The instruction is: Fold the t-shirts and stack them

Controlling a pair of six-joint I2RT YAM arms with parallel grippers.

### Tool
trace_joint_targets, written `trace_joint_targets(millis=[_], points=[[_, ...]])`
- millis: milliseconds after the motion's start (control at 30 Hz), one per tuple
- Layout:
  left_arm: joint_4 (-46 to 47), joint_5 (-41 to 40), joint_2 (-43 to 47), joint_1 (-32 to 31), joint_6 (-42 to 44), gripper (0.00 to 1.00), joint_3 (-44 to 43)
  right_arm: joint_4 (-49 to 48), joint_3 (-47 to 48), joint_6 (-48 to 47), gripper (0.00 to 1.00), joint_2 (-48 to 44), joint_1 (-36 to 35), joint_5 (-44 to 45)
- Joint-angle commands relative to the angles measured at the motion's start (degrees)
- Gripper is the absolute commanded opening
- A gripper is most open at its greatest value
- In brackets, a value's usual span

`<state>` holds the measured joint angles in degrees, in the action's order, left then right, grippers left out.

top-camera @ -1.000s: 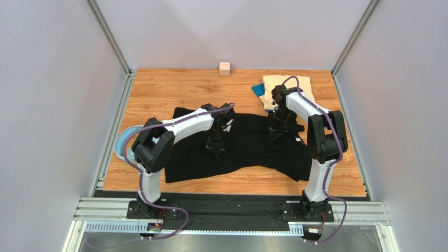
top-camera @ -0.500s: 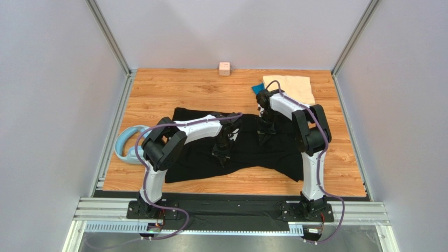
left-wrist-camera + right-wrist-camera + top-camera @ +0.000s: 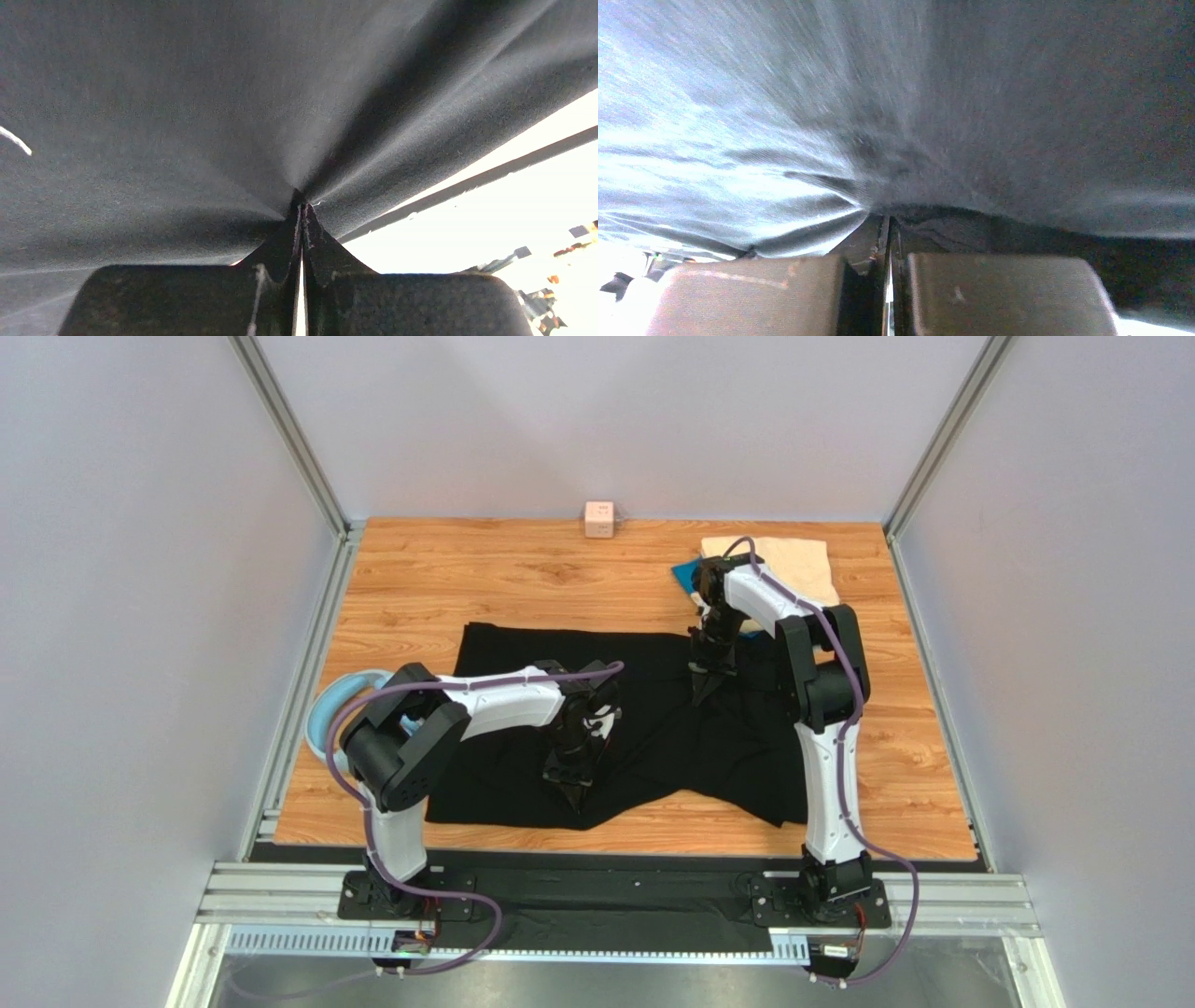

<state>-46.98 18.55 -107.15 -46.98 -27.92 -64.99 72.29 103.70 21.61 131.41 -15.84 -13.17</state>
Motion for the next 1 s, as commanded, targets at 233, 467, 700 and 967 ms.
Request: trace_joint_targets(millis=[233,467,700,967], points=[[-1.1,-6.2,4.0,-0.7,3.5,0.0,5.1,-4.8,3.4,-0.4,0.03,2.6,1.2,1.9],[-5.6,-5.5,3.1,-0.7,3.2,0.13,-13.4,-6.2,2.5,-1.5,0.1,-0.9,1.2,-0.3],[-7.2,-2.1,-3.8,-1.5,3.0,0.14,-25.5,-4.9,1.5,-2.4,0.13,-10.5,1.2,0.0],[-1.4,0.6,-10.9,-5.3,2.3,0.12,-27.1,-4.2,-10.4,-3.4,0.13,-19.3,1.2,5.3]])
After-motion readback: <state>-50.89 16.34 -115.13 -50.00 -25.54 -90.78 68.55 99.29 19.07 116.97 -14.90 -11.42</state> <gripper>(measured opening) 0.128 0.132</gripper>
